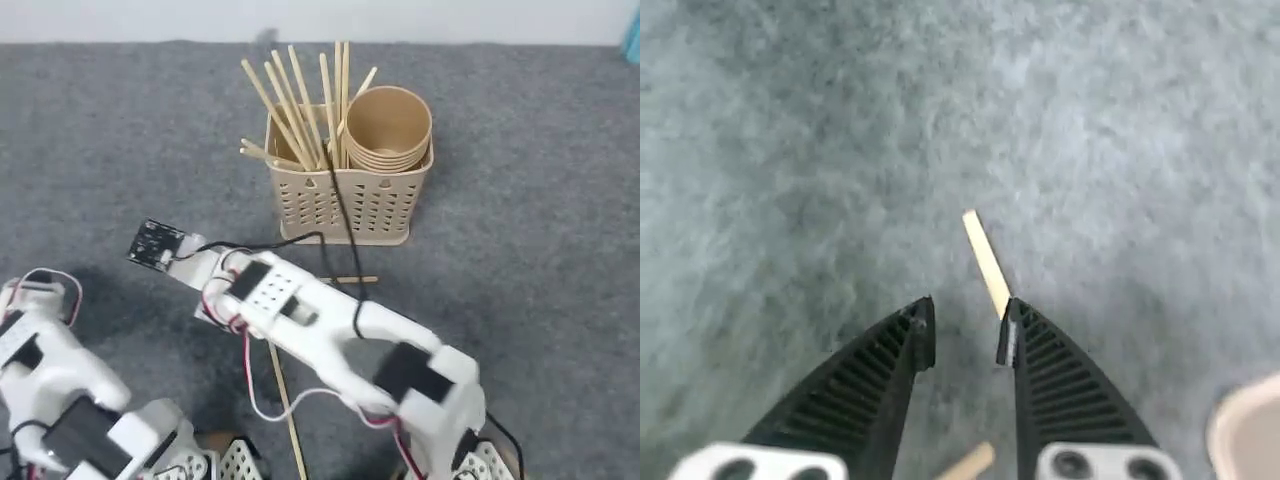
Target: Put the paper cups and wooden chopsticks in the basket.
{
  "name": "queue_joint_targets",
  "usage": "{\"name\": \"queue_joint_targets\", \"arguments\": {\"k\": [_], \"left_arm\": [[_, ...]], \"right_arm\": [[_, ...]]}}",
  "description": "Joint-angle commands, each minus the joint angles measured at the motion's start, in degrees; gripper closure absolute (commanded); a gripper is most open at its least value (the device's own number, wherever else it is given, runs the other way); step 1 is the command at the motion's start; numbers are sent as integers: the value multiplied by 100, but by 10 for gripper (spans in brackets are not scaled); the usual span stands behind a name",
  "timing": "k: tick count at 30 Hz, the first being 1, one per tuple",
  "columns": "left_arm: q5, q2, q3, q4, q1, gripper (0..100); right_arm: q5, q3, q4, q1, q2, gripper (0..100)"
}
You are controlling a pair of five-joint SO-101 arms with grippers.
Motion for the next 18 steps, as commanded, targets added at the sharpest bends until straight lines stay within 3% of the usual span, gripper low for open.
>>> {"name": "queue_joint_targets", "arguments": {"k": [1, 14, 18], "left_arm": [[70, 0, -224, 44, -9, 739], [53, 18, -224, 35, -9, 739], [53, 18, -215, 35, -9, 739]], "right_arm": [[79, -615, 84, 13, 189, 882], [413, -1064, 75, 330, 927, 884], [404, -1055, 84, 330, 963, 988]]}}
